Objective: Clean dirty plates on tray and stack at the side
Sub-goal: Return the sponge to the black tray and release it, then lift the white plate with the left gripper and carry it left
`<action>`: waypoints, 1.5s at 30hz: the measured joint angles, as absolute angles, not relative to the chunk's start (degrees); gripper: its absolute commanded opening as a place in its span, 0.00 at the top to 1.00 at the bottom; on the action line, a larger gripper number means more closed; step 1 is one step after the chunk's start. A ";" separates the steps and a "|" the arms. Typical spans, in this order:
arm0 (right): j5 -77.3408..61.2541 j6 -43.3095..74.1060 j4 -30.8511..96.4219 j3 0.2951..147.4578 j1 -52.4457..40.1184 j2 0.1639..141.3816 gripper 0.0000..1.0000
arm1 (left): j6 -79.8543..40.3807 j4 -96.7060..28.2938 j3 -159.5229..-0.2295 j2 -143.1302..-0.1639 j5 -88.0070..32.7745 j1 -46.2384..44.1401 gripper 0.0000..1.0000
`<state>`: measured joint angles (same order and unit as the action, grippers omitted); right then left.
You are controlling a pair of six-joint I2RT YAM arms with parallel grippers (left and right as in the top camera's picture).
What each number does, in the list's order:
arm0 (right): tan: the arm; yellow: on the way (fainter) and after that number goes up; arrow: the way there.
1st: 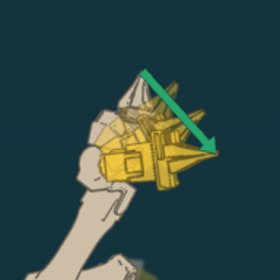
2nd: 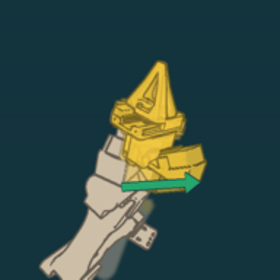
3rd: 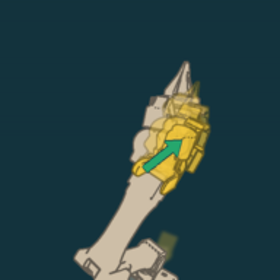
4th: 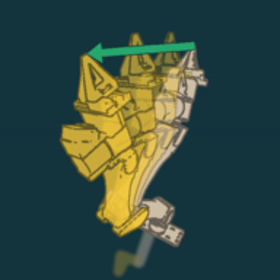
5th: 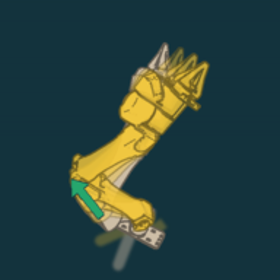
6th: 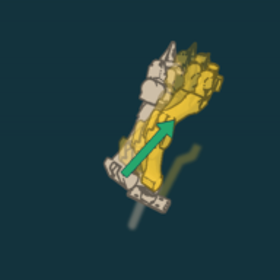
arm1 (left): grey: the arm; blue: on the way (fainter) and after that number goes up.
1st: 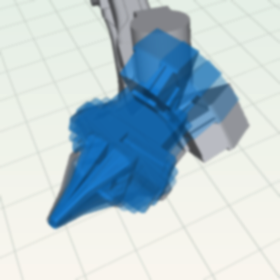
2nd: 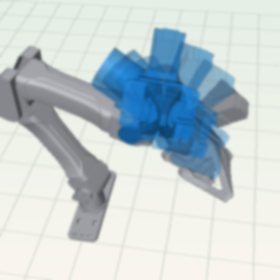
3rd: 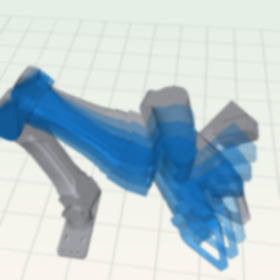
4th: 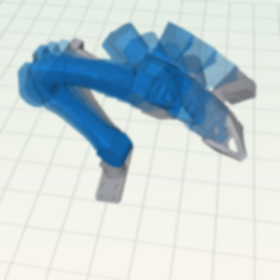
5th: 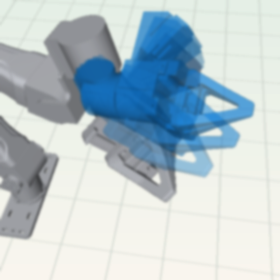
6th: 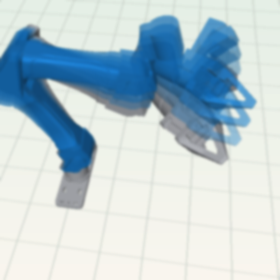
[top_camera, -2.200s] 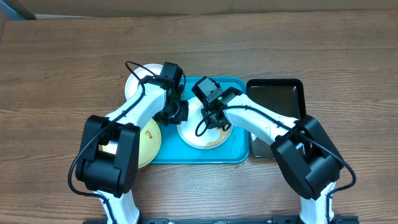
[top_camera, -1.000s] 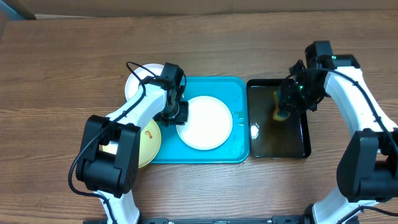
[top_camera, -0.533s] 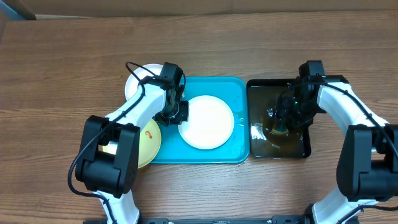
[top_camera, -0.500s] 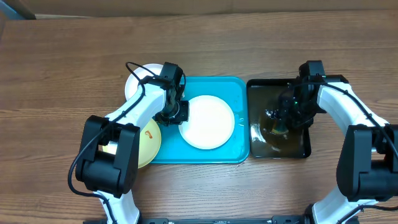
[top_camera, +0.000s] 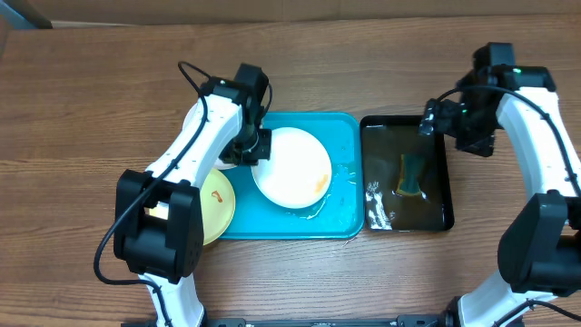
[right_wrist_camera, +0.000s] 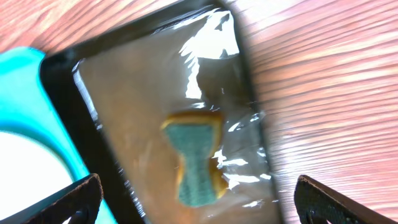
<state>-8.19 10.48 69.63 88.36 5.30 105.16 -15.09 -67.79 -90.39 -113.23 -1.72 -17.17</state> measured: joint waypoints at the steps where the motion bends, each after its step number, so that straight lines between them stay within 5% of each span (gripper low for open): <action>1: -7.60 10.48 69.45 88.36 5.87 105.16 0.00 | -15.07 -68.27 -91.29 -113.23 -1.32 -17.17 0.96; 16: -5.52 10.44 65.98 88.36 6.72 105.16 0.00 | -17.65 -72.71 -108.44 -113.30 2.04 -19.31 0.96; 45: -5.54 10.48 65.93 88.36 6.72 105.16 0.00 | -24.36 -65.52 -110.30 -113.30 47.09 -55.99 0.96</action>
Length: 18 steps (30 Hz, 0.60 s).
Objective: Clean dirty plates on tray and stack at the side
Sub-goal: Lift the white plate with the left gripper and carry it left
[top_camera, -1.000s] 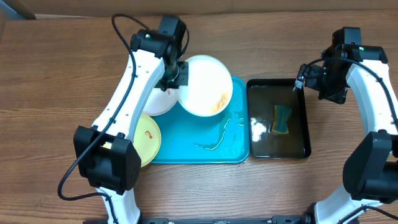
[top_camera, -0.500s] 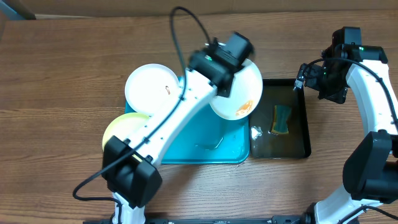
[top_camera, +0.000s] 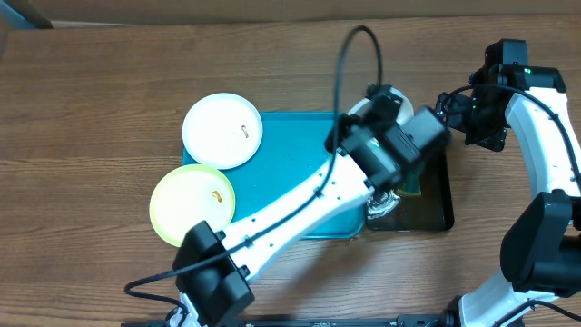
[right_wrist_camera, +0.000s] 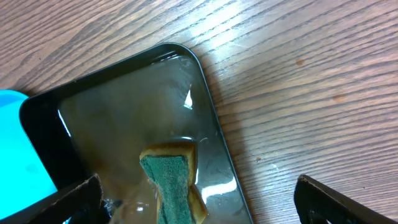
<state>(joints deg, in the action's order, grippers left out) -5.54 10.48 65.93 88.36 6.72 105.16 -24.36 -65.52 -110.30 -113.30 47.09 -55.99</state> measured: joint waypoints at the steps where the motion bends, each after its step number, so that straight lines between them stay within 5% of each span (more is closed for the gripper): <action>1: -5.52 10.46 65.93 88.36 6.70 105.16 0.00 | -24.38 -65.17 -110.30 -113.30 49.04 -56.97 0.96; 18: -5.52 10.50 65.93 88.36 6.70 105.16 0.00 | -25.87 -61.21 -110.32 -113.30 63.88 -60.88 0.96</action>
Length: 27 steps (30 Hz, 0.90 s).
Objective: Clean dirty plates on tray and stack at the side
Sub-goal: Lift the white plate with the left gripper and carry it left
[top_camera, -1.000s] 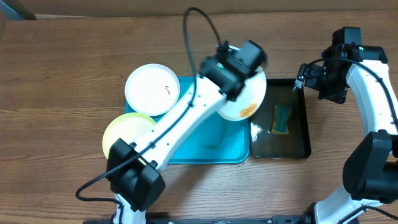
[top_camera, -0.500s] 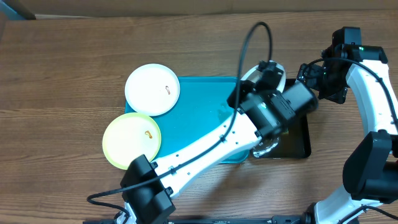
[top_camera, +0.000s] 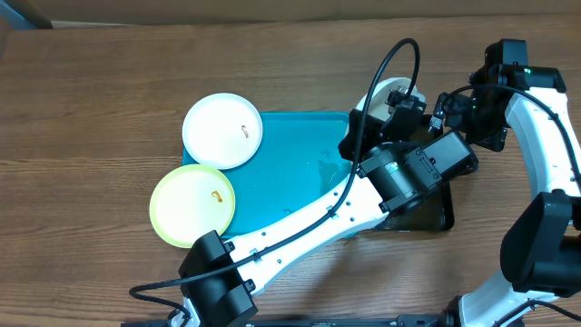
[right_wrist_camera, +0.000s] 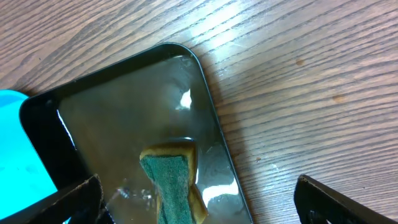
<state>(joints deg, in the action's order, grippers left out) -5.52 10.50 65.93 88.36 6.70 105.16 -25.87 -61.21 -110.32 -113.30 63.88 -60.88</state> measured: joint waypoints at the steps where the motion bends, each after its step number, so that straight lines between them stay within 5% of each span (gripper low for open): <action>1: -5.52 10.48 65.93 88.36 6.72 105.16 0.00 | -26.30 -60.93 -110.32 -113.30 64.29 -60.88 0.96; 15: -5.52 10.48 65.93 88.36 6.72 105.16 0.00 | -28.84 -61.28 -110.32 -113.30 61.60 -60.16 0.96; 21: -5.52 10.48 65.89 88.36 6.70 105.16 0.00 | -29.91 -61.45 -110.32 -113.30 42.81 -52.64 0.96; 27: -5.54 10.48 65.80 88.36 6.70 105.16 0.00 | -30.09 -66.39 -110.43 -113.38 17.23 -35.99 0.96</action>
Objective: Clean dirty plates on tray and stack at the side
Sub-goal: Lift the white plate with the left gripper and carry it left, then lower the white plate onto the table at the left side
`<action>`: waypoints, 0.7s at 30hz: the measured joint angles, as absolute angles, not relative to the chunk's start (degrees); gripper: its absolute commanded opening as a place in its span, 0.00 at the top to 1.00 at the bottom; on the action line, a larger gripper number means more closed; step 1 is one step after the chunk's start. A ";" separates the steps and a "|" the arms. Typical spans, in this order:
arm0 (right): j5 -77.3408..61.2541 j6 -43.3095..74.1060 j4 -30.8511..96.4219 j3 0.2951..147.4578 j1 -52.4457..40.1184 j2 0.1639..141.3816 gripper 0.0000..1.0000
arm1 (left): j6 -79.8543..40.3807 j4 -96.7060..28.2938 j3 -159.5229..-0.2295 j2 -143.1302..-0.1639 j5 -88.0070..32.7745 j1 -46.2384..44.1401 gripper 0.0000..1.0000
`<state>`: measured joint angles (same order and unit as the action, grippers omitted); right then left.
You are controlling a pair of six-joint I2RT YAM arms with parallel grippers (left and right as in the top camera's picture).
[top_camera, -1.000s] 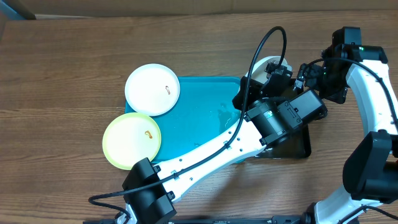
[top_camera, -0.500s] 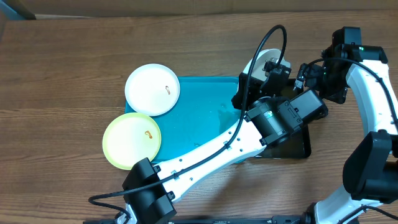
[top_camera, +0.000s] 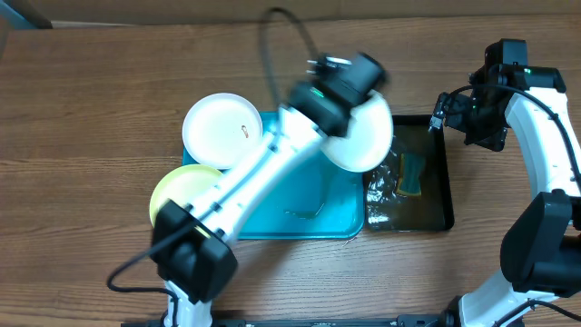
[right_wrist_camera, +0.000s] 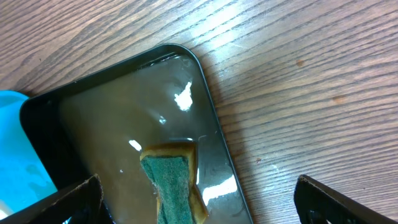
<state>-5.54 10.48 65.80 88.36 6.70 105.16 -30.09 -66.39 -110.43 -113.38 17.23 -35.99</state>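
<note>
My left gripper [top_camera: 352, 107] is shut on a white plate [top_camera: 361, 138], which hangs over the seam between the teal tray [top_camera: 304, 195] and the black water tray [top_camera: 442, 186]. A green and yellow sponge [right_wrist_camera: 174, 186] lies in the water, also seen from overhead as the sponge [top_camera: 412, 173]. My right gripper [right_wrist_camera: 199, 211] hovers open above the far right part of the black tray, nothing in it. A second white plate [top_camera: 221, 129] with a small stain rests at the teal tray's far left corner. The yellow-green plate [top_camera: 180, 193] lies on the table to its left, partly under my left arm.
The left arm [top_camera: 263, 173] reaches diagonally over the teal tray. Splashes of water sit on the teal tray's right part. Wooden table [top_camera: 91, 109] spreads all round both trays. The right arm [top_camera: 536, 118] stands at the right edge.
The left arm has swung leftward and the white plate now shows in full over the seam of the two trays, where it was mostly hidden at the black tray's far left corner. The right gripper stayed still.
First my left gripper was at a stained white plate on the teal tray, the right gripper open over the sponge. Then the left arm reached to the black tray with the plate, and stayed there. Now the plate hangs between the trays.
</note>
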 measured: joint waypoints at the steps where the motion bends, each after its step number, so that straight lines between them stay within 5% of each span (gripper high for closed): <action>1: -5.52 10.48 65.80 88.36 6.70 105.16 0.00 | -30.04 -67.68 -110.43 -113.45 12.97 -32.38 0.96; 10: -5.52 10.46 65.78 88.36 6.72 105.16 0.00 | -24.69 -81.14 -110.65 -113.60 -5.89 0.69 0.96; 21: -5.52 10.48 65.76 88.36 6.72 105.16 0.00 | -22.39 -84.86 -110.74 -113.60 -1.56 27.59 0.96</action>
